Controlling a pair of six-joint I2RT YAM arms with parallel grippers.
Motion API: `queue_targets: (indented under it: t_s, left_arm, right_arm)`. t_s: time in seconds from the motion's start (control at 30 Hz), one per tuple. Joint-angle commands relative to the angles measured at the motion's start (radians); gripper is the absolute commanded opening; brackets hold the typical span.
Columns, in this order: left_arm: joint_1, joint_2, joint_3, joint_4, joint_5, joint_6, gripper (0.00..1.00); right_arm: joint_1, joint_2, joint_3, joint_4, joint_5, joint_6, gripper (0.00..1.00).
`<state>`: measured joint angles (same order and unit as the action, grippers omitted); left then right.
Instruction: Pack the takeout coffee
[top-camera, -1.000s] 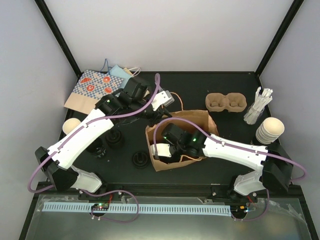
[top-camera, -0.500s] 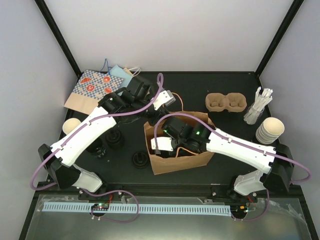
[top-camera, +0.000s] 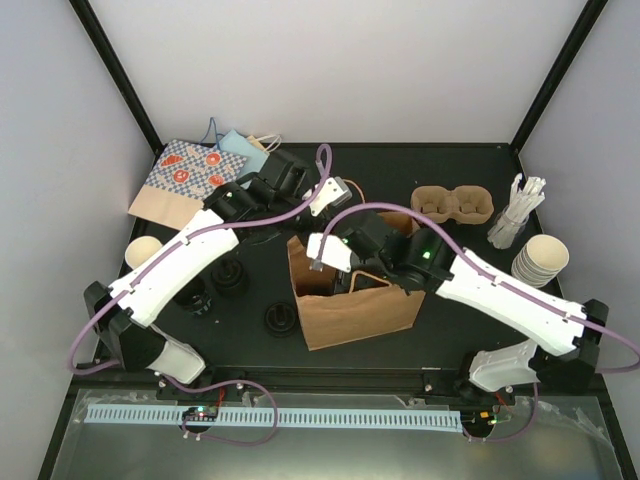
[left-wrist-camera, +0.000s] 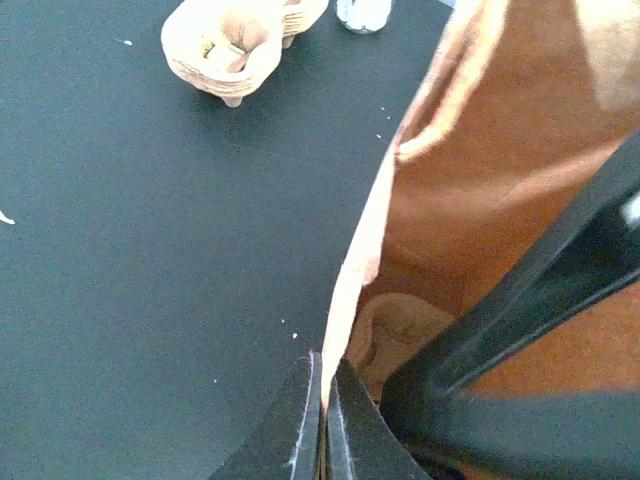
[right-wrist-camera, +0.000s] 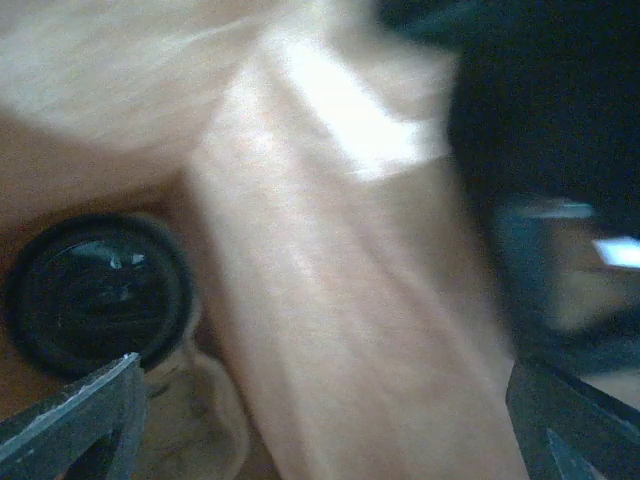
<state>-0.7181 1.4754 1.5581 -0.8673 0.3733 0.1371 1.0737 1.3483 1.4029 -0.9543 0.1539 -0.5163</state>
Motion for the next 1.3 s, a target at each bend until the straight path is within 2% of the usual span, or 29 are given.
queue_targets:
  t_s: [0.0,0.13,0.3,0.47,0.63,0.87,1.0,1.27]
  left_arm:
    - [-0.006,0.020,0.060,-0.018,-0.040,-0.029,0.02]
    - [-0.002,0.023,0.069,-0.011,-0.058,-0.055,0.02]
    - [0.015,0.025,0.072,0.013,-0.090,-0.100,0.01]
    - [0.047,0.031,0.076,0.040,-0.113,-0.122,0.01]
    - [0.098,0.067,0.106,0.061,-0.161,-0.150,0.02]
    - [0.188,0.169,0.215,0.057,-0.257,-0.247,0.02]
    - [0.236,0.201,0.235,0.111,-0.306,-0.302,0.02]
    - [0.298,0.266,0.270,0.220,-0.277,-0.355,0.02]
  right_arm:
    - [-0.012,-0.060,0.094,0.027,0.206,0.134,1.00]
    - [-0.014,-0.104,0.109,0.094,0.404,0.191,1.00]
    - [-0.026,-0.192,0.045,0.306,0.709,0.232,1.00]
    - [-0.043,-0.245,0.099,0.366,0.779,0.278,1.00]
    - [-0.048,-0.234,0.180,0.321,0.883,0.339,1.00]
    - [-0.067,-0.276,0.157,0.220,0.892,0.457,1.00]
    - [-0.099,-0.306,0.136,0.143,0.882,0.563,1.00]
    - [-0.116,-0.401,-0.060,0.126,0.759,0.694,1.00]
